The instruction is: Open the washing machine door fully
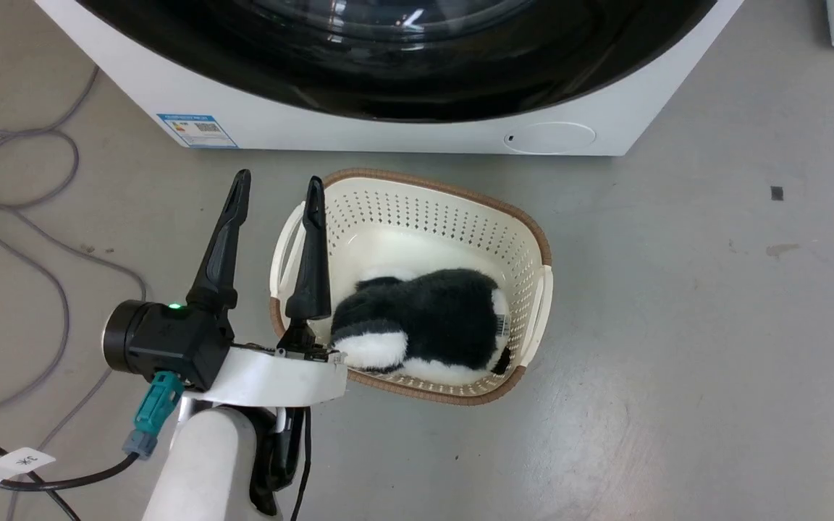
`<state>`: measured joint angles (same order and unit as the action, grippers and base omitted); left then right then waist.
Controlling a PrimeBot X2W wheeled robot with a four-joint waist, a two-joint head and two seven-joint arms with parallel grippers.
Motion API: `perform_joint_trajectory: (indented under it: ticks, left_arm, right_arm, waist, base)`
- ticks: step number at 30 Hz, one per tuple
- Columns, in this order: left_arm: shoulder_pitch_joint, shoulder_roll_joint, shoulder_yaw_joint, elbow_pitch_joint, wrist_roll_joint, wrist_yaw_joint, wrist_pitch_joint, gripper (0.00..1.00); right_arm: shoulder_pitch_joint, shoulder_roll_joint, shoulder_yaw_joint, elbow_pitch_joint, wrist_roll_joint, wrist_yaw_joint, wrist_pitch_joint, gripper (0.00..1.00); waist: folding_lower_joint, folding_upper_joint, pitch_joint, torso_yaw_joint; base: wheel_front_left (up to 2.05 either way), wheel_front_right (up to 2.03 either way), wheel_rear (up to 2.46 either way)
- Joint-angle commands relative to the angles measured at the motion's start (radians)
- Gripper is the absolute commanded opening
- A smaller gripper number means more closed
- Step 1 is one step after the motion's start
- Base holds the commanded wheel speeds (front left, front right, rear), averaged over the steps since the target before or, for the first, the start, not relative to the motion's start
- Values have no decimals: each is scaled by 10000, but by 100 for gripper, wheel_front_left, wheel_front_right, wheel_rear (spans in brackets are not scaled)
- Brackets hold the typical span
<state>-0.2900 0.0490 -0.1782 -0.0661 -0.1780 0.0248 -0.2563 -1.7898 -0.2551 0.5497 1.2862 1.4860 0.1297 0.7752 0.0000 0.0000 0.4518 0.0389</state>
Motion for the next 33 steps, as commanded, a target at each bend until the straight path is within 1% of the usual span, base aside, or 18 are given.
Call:
perform_joint_trajectory:
  ticks: [1,17,19,33]
  left_arm:
    - [-109,12,15,16,25,50,-55,100]
    - [74,12,-87,318,44,10,-55,100]
    - [185,12,-112,391,32,13,-55,100]
    - [847,12,-157,752,69,-46,-55,100]
  right_arm:
    - [139,167,54,46,-8,10,116,0]
    - [1045,327,-43,46,-57,10,-32,0]
    - [1284,452,34,46,-238,10,-459,0]
    - [2600,717,-195,46,-47,10,-312,0]
  waist:
    - [0,0,-27,-14]
    - [0,0,-577,-1]
    - [0,0,-789,34]
    - [0,0,-1870,127]
  base:
    - [0,0,0]
    - [0,0,0]
    - [0,0,0]
    - [0,0,0]
